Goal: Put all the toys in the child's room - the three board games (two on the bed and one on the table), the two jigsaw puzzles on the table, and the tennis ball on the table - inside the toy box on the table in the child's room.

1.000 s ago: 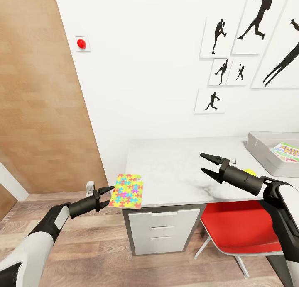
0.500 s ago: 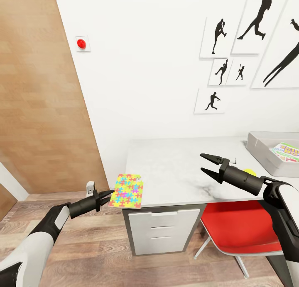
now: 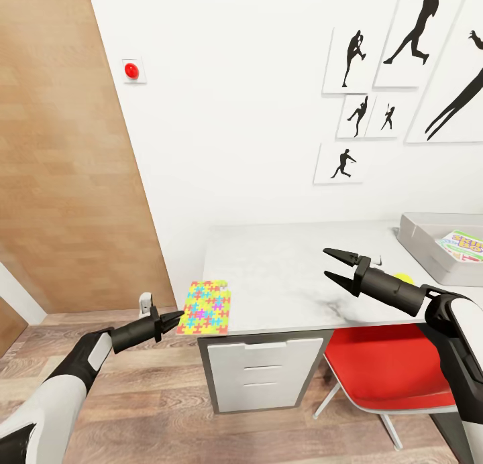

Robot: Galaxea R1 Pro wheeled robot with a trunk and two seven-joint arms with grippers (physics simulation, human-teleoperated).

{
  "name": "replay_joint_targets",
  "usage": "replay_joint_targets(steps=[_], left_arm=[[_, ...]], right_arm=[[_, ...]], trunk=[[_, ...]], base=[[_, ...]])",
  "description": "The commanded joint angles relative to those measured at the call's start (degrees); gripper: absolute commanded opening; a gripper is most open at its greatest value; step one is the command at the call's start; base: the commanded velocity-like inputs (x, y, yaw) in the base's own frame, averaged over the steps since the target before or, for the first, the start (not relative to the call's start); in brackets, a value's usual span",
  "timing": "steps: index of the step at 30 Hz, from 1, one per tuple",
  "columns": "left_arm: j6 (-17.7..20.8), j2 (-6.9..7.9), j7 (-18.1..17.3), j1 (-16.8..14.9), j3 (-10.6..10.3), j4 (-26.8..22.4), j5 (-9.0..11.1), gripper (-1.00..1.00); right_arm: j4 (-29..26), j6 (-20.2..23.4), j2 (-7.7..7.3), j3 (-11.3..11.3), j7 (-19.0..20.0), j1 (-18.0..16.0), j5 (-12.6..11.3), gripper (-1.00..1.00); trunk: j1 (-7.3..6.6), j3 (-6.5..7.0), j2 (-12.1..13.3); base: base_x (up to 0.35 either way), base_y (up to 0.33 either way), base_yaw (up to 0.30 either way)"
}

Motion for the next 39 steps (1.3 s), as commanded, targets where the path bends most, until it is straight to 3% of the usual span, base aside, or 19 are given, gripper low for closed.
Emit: replay_joint_targets(steps=[1, 16, 31, 39], left_arm=[[-0.06, -0.01, -0.14, -0.03, 0.02, 0.04, -0.43, -1.00], [-0.17, -0.01, -0.25, -0.03, 0.08, 0.04, -0.43, -1.00], [0.27, 0.20, -0.99, -0.03, 0.15, 0.04, -0.51, -1.00], [3.11, 0.53, -1.12, -0.03, 0.11, -0.29, -0.60, -1.00]], right_arm=[[-0.02, 0.16, 0.00, -0.05, -0.60, -0.04, -0.60, 1.00], [-0.15, 0.18, 0.00, -0.05, -0.60, -0.04, -0.60, 1.00], [-0.01, 0.30, 0.00, -0.05, -0.54, -0.04, -0.59, 1.00], [0.00, 0.36, 0.26, 0.03, -0.34, 0.30, -0.52, 1.00]], trunk=[[0.00, -0.05, -0.03], [0.00, -0.05, -0.03], [-3.30, 2.64, 5.99], [-5.05, 4.08, 9.20]], base=[[0.000, 0.000, 0.000], [0.000, 0.000, 0.000], [0.000, 0.000, 0.000], [0.000, 0.000, 0.000]])
